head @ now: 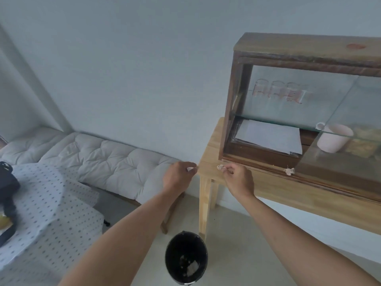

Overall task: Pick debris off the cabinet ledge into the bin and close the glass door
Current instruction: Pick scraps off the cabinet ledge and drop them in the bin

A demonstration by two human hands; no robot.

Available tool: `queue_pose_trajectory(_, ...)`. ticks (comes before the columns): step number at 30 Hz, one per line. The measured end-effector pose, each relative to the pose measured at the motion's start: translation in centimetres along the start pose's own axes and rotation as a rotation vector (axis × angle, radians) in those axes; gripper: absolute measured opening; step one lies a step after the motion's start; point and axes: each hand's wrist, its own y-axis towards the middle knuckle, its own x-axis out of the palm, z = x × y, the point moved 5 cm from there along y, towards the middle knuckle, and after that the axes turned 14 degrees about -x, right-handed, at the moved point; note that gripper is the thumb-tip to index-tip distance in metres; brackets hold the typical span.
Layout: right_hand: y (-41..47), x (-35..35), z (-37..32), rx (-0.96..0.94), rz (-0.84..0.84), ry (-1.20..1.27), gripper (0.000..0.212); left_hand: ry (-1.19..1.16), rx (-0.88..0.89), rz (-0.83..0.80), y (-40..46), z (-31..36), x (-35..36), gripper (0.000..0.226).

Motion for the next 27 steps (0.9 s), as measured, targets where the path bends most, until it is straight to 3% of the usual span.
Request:
queue_pose_trajectory(14,-3.3,9.7,-1.0,-0.087,-0.284,0.042,0.020,-0.027,-0.204,0.002,-1.9,-11.0,0.1,0.022)
queue_pose_trajectory(27,-7.4,18.4,5.5,0.040,-0.508,-0.025,0.014,0.091,-0.426,-0.146,-3.5,-20.9,6.8,0.019)
